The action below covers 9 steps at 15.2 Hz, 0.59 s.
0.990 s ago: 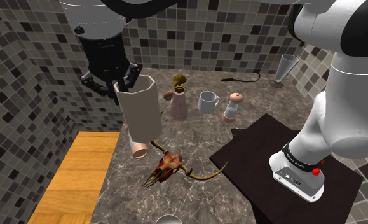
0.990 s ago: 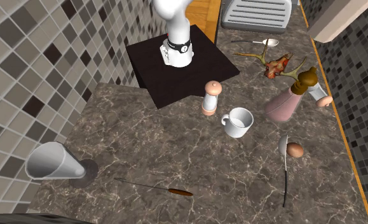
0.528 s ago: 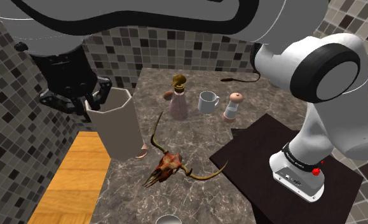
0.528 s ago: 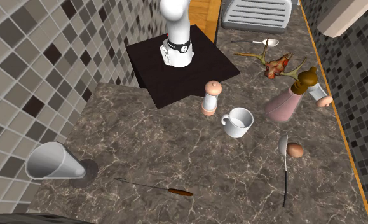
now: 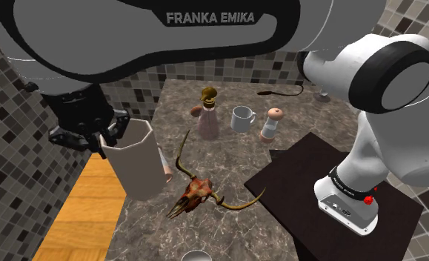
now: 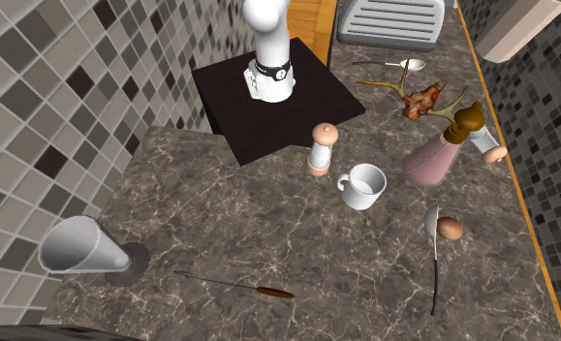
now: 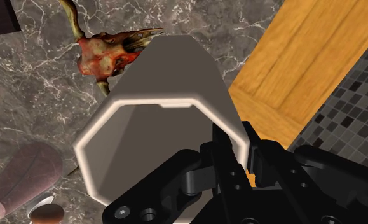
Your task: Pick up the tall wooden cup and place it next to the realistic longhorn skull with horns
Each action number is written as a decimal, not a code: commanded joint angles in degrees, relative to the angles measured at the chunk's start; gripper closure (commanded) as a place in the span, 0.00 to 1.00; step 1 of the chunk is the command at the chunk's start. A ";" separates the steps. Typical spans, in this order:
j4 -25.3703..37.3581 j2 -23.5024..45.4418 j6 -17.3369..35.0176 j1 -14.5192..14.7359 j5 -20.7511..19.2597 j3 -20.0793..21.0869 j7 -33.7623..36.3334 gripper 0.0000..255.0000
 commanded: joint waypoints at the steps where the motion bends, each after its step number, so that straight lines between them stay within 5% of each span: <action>1: -4.05 -1.37 2.73 -0.69 0.24 0.14 0.14 1.00; 9: -12.86 -2.87 9.94 -1.90 0.47 0.21 0.45 1.00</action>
